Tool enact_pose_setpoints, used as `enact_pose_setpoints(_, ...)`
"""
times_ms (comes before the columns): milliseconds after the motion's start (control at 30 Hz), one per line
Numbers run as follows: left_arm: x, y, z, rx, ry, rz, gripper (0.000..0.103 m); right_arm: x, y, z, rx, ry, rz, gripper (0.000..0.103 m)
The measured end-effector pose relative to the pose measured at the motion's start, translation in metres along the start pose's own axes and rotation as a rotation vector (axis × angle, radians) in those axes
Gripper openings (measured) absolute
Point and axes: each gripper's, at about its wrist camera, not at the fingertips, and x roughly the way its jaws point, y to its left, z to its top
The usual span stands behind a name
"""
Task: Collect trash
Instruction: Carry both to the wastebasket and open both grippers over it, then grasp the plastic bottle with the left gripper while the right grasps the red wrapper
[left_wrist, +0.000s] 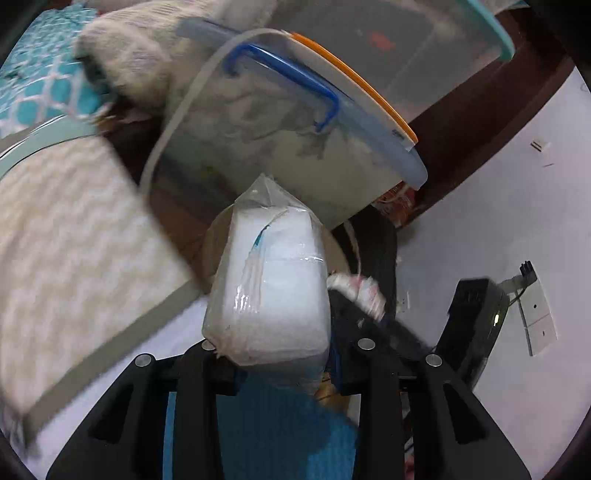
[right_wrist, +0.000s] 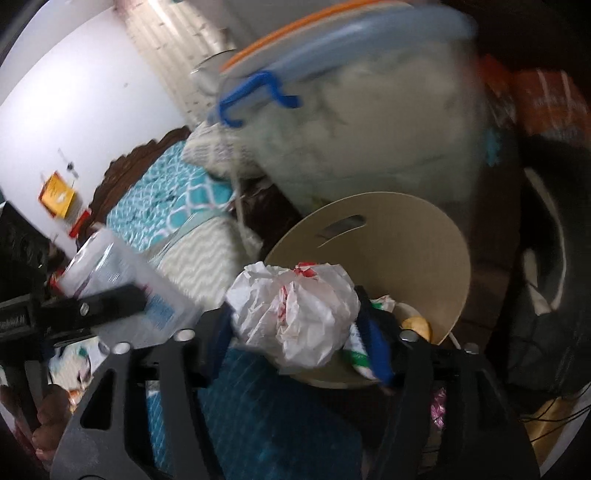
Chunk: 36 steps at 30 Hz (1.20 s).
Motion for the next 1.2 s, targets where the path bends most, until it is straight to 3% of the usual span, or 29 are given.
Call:
enact_pose_setpoints(33,0.01,-0.002,0.006,0.004,0.013,0.008,0.055,0.001,-0.009,0.003,0.036,-0.004,0.006,0.081)
enact_pose_setpoints(67,0.021,-0.004,0.012,0.006,0.02,0.033,0.073,0.001,-0.014,0.004,0.058,-0.009,0.008,0.081)
enact_pose_setpoints(133,0.032,-0.004,0.018,0.01,0.015,0.066,0.073,-0.003,-0.021,0.006,0.092,-0.024,0.014,0.081)
enact_pose_setpoints(267,0.022,0.002,0.015,-0.006,-0.003,0.048,0.072,-0.013,-0.019,0.006,0.102,-0.073,0.02,0.081)
enact_pose_setpoints(500,-0.071,0.029,-0.031,-0.015,-0.165,0.124,0.072,-0.006,0.02,-0.003,0.067,-0.015,0.124,0.081)
enact_pose_setpoints(733,-0.214,0.084,-0.087,-0.174,-0.416,0.233,0.072,0.005,0.121,-0.026,-0.073,0.095,0.296,0.08)
enact_pose_setpoints(867,-0.306,0.129,-0.137,-0.284,-0.57,0.369,0.072,0.016,0.199,-0.054,-0.203,0.199,0.41,0.078)
enact_pose_setpoints(1067,-0.398,0.206,-0.197,-0.485,-0.638,0.516,0.068,0.047,0.314,-0.1,-0.397,0.357,0.54,0.065)
enact_pose_setpoints(1200,-0.429,0.247,-0.216,-0.562,-0.656,0.512,0.065,0.086,0.381,-0.122,-0.422,0.472,0.597,0.063)
